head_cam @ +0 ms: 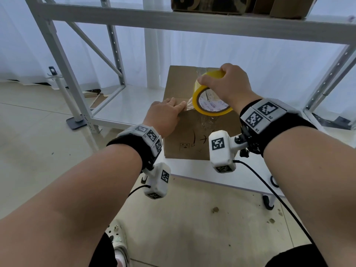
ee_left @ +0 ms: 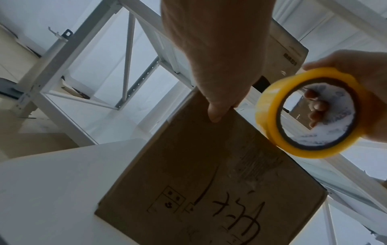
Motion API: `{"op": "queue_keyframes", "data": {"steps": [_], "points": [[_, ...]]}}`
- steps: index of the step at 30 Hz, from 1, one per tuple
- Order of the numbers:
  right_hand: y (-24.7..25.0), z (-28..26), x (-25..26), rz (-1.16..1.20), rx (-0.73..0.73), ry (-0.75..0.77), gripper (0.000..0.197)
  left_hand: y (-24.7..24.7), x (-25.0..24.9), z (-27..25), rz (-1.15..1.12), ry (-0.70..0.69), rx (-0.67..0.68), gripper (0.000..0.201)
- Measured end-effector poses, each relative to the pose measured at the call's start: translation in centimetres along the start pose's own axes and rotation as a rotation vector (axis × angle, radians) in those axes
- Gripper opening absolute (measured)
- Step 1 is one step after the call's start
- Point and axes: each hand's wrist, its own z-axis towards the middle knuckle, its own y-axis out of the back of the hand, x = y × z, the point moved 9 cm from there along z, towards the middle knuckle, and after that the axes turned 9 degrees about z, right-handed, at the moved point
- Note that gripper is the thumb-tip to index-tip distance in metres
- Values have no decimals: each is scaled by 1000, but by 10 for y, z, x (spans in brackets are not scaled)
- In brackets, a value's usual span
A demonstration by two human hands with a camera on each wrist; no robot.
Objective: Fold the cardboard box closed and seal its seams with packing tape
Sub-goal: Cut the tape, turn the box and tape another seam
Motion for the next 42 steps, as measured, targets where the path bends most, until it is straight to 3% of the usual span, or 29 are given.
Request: {"op": "queue_keyframes", "data": {"steps": [4,7,13,18,22,28,33,38,42], "points": [[1,6,11,-24,9,-27,45,-6,1,-3,-19,61,38,59],[14,6,23,-188,2,36,45,-8,3,-5,-36,70,41,62],[21,1,2,-331,28,17,51,-7,-3,-3,-10,68,88,66],[17,-1,6,-325,72,63,68,-5,-20,0,60,145,249,78],[8,-6,12,-447,80,115,60,-6,-31,4,77,183,366,80],[10,-5,10,-459,98,70,58,-5,1,-7,-45,86,160,69],[11,-3,10,-419,101,53,58,-15,27,-17,-14,82,193,76],[11,-1,8,-397,103,55,59,0,-4,-6,-95,-36,99,66],[19,4,-2,-251,98,47,55,-3,-13,-2,-124,-11,90,70]]}}
